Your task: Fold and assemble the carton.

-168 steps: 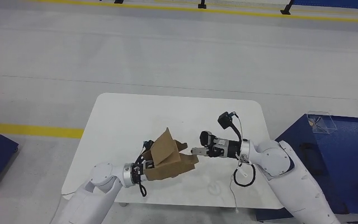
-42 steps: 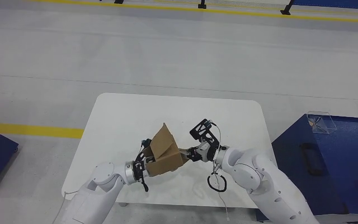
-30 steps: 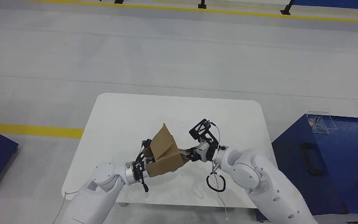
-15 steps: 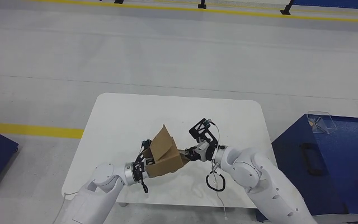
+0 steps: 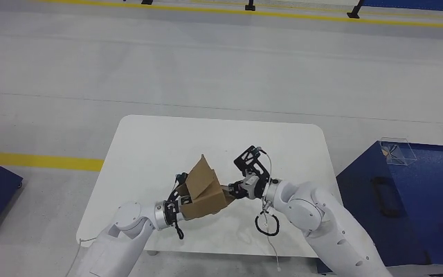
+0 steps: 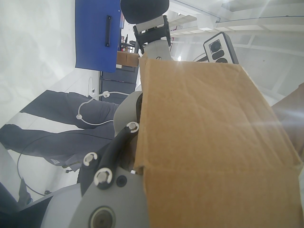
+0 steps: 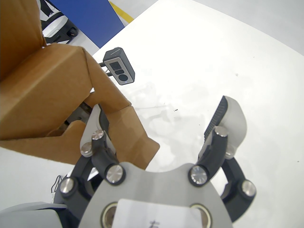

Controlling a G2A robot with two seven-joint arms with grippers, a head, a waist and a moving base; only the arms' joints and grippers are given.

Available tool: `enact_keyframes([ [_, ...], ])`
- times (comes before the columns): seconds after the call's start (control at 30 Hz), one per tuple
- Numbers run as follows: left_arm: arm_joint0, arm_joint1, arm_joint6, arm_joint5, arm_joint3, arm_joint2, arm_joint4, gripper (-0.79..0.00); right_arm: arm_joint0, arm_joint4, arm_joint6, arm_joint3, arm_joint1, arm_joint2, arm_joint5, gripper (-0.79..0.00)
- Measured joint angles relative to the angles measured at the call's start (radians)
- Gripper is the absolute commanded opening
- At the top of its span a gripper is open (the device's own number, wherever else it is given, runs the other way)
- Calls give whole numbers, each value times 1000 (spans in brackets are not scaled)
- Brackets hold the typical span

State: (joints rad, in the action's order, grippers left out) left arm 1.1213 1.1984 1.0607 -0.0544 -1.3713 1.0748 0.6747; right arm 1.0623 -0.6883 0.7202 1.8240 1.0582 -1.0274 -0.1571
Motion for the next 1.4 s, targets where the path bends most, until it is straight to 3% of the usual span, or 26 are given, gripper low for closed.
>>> enact_keyframes([
  [0.6, -4, -1, 11, 0, -9, 8, -4, -785, 95, 109, 64, -65, -39, -235, -102, 0],
  [0.83, -12, 0, 17, 3, 4, 8, 4, -785, 106, 98, 116, -103, -35, -172, -135, 0],
  [0.97, -18, 1, 21, 4, 11, 5, 7, -785, 93, 166, 118, -104, -26, -129, -171, 0],
  [1.4, -15, 1, 36, 2, 17, 3, 6, -785, 81, 247, 77, -71, -28, -163, -201, 0],
])
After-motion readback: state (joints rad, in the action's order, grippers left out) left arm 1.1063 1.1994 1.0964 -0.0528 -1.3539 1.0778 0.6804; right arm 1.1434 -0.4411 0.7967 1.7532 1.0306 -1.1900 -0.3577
